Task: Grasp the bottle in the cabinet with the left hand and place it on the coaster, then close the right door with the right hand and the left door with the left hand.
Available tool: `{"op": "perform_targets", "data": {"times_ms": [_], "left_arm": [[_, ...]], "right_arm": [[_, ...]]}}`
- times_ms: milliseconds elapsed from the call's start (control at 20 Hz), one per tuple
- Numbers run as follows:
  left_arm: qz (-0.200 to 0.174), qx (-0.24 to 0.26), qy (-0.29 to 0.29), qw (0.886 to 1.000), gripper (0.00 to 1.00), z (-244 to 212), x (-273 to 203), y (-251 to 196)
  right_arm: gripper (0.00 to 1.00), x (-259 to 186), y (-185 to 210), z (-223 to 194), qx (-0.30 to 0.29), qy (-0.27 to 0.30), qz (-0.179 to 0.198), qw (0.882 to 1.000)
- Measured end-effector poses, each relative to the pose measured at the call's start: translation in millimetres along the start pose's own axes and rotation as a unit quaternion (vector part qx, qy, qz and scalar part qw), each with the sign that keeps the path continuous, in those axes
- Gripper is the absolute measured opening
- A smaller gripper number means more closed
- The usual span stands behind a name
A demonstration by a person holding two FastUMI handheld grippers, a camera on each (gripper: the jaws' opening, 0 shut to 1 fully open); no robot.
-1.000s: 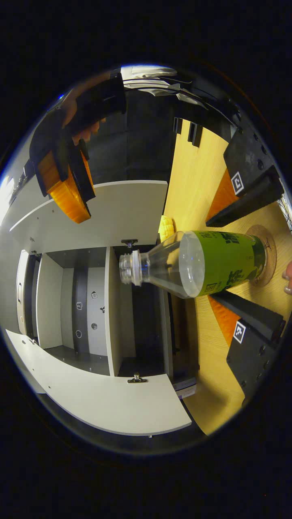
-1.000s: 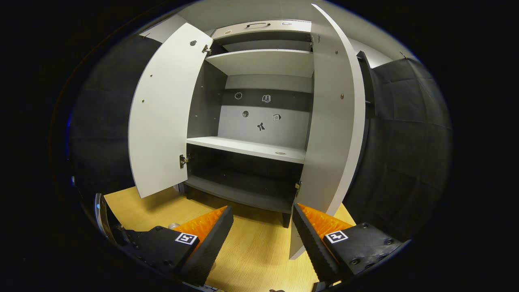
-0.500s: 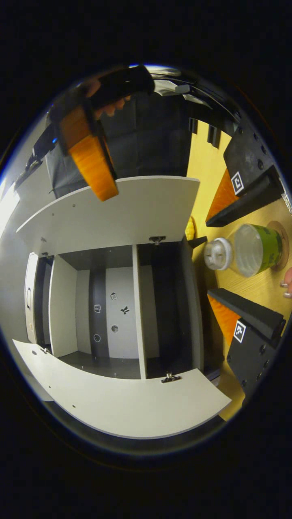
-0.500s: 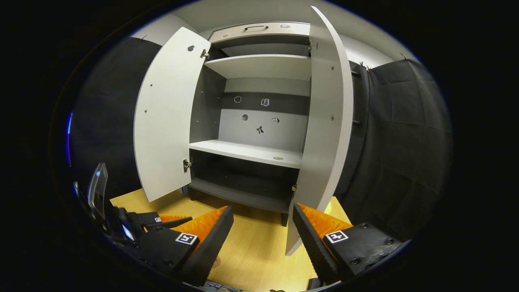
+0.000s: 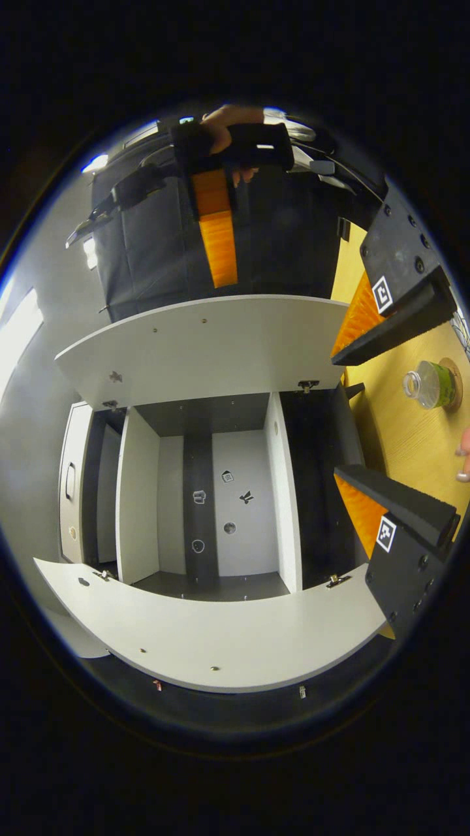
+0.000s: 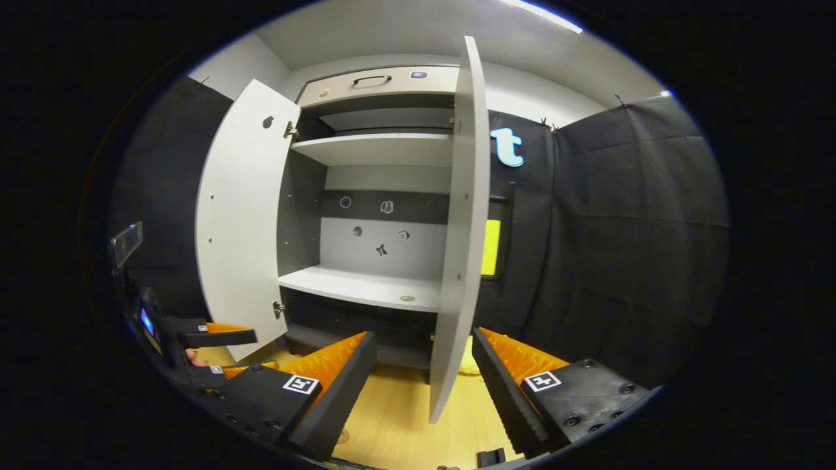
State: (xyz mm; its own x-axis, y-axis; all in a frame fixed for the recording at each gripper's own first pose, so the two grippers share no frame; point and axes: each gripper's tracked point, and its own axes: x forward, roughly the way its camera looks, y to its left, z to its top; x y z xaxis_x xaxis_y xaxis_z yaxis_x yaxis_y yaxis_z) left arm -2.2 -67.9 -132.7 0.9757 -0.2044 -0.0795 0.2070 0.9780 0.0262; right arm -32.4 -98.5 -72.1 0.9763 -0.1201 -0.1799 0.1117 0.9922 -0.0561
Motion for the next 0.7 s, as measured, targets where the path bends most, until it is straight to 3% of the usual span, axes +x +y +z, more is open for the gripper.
{"op": "perform_targets", "data": {"times_ms": [150, 450, 700], "left_arm": [[0.020, -0.013, 0.007, 1.000, 0.96, 16.9, -27.2, 32.7], [0.133, -0.018, 0.022, 0.991, 0.96, 41.3, -80.2, 125.5], [0.237, -0.012, 0.027, 0.971, 0.97, 59.3, -117.1, 179.9]], "right_arm": [[0.98, -3.2, -26.6, 11.5, 0.009, -0.012, -0.038, 0.999], [0.98, 20.9, -75.3, 18.3, 0.030, -0.013, -0.075, 0.997], [0.98, 53.2, -84.5, 18.0, 0.047, -0.014, -0.055, 0.997]]}}
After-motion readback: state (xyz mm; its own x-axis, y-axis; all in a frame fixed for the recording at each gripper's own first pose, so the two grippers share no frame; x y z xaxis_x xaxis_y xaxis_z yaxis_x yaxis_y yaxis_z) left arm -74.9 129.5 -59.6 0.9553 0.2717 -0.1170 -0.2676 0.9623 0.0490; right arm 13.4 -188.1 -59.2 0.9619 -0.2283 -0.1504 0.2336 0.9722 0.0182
